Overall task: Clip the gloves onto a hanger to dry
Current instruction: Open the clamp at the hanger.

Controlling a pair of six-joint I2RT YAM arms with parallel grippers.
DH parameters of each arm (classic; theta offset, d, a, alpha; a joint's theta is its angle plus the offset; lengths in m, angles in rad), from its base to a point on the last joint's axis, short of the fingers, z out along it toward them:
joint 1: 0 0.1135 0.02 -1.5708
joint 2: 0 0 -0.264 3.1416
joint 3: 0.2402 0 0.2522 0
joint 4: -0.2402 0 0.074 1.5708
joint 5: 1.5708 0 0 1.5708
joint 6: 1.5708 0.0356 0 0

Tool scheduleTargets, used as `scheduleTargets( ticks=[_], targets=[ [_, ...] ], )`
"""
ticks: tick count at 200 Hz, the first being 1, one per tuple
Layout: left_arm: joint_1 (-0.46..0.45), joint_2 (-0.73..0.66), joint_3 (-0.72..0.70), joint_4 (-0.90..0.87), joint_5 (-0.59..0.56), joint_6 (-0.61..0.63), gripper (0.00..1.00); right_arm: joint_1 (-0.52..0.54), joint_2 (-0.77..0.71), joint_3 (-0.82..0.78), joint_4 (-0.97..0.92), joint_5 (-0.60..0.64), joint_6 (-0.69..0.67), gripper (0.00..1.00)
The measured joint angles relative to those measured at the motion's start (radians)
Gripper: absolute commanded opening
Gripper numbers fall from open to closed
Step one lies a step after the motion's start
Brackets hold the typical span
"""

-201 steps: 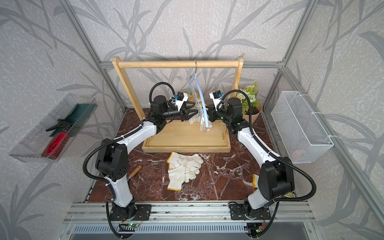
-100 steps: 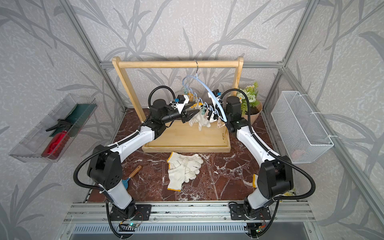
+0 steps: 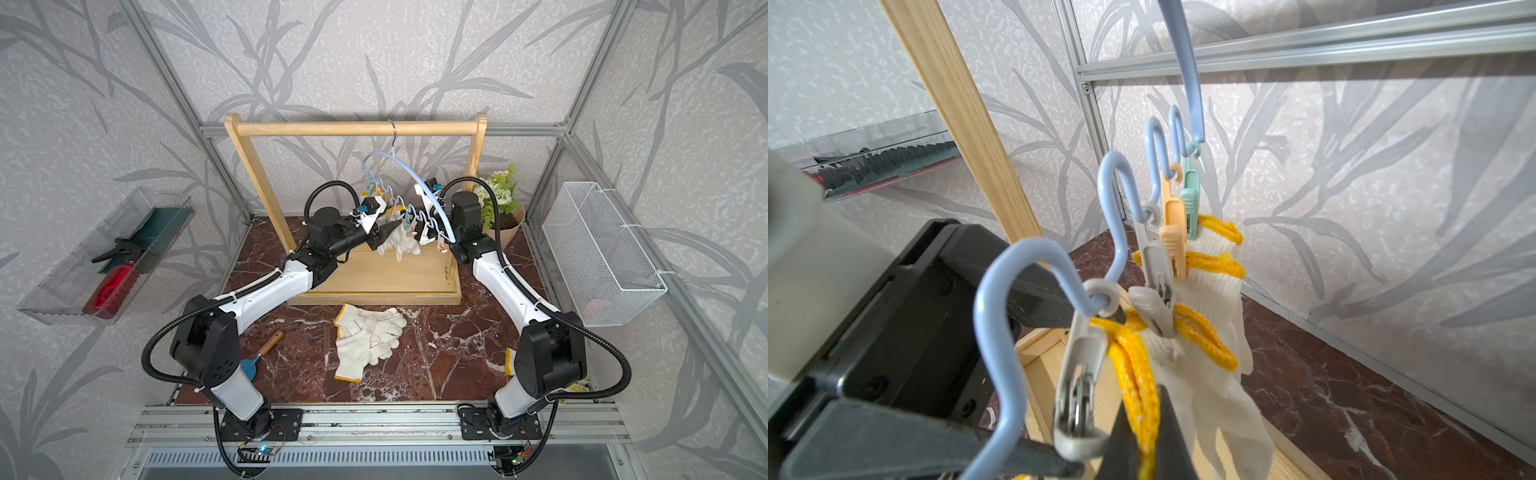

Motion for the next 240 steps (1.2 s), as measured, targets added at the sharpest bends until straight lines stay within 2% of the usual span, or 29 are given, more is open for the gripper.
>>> scheduleTargets(
  ticks=[52, 90, 150, 240],
  targets=[
    [-0.017, -0.042, -0.019, -0.002, -0.089, 0.023, 0.48, 0.002, 0.01, 0.002, 0.0, 0.0, -0.001, 0.0],
    [-0.028, -0.071, -0.028, -0.022, -0.1, 0.047, 0.48, 0.002, 0.015, 0.002, 0.0, 0.0, 0.0, 0.0],
    [-0.05, -0.039, 0.002, -0.112, -0.125, 0.072, 0.48, 0.003, 0.016, 0.002, 0.0, 0.0, -0.001, 0.0],
    [-0.05, -0.016, 0.042, -0.121, -0.196, 0.075, 0.44, 0.003, 0.016, 0.002, 0.0, 0.0, -0.001, 0.0]
  ],
)
